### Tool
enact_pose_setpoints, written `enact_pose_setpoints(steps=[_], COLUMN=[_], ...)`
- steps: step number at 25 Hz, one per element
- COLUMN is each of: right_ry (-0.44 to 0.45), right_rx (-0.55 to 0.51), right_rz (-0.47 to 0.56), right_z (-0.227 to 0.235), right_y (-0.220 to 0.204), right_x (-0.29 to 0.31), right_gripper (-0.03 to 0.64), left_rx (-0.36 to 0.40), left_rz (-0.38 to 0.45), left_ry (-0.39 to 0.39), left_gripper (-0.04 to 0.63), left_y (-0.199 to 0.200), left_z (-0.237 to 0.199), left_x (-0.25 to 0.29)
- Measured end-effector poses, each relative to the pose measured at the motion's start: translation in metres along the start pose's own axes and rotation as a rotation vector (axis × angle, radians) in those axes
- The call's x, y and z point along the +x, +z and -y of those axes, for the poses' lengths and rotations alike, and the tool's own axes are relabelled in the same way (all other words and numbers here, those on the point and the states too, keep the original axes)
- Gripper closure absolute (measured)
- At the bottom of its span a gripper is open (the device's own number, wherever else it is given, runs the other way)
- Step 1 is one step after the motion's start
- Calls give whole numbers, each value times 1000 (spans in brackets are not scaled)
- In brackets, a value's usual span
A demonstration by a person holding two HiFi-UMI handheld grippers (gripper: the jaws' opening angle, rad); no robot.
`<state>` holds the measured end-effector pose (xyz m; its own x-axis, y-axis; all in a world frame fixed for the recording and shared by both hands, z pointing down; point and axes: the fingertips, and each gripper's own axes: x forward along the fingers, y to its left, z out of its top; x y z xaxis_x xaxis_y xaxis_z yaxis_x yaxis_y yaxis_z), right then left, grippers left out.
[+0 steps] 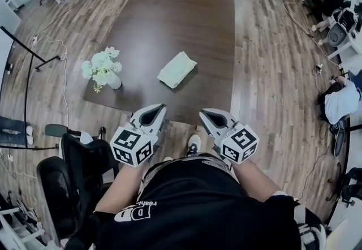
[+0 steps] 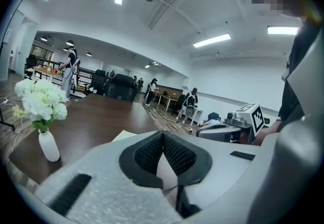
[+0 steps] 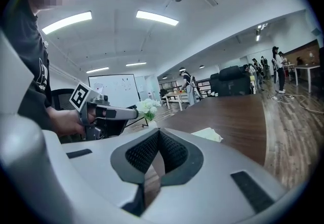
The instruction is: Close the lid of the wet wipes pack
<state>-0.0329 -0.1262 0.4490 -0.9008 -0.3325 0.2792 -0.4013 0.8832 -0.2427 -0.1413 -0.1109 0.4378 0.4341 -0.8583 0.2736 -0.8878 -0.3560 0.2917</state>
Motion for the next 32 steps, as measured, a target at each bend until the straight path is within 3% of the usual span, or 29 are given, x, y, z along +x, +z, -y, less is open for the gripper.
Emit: enact_pose_setpoints(steps=[13,20,32], right_ry=[9,16,47], right_rx=[2,32,-4], right_rz=[-25,-60,-63], right_z=[-83,-105,-133], right_y=[-24,-53,-49], right_x=[3,7,19], right_gripper=[612,612,612], left_rx=[1,4,13], left_rz=[4,1,9], left_ry=[40,56,78], left_gripper=[577,577,577], left_y=[-35,-53,-57], left_z=[7,4,-2], left_x=[-91,-118,-148])
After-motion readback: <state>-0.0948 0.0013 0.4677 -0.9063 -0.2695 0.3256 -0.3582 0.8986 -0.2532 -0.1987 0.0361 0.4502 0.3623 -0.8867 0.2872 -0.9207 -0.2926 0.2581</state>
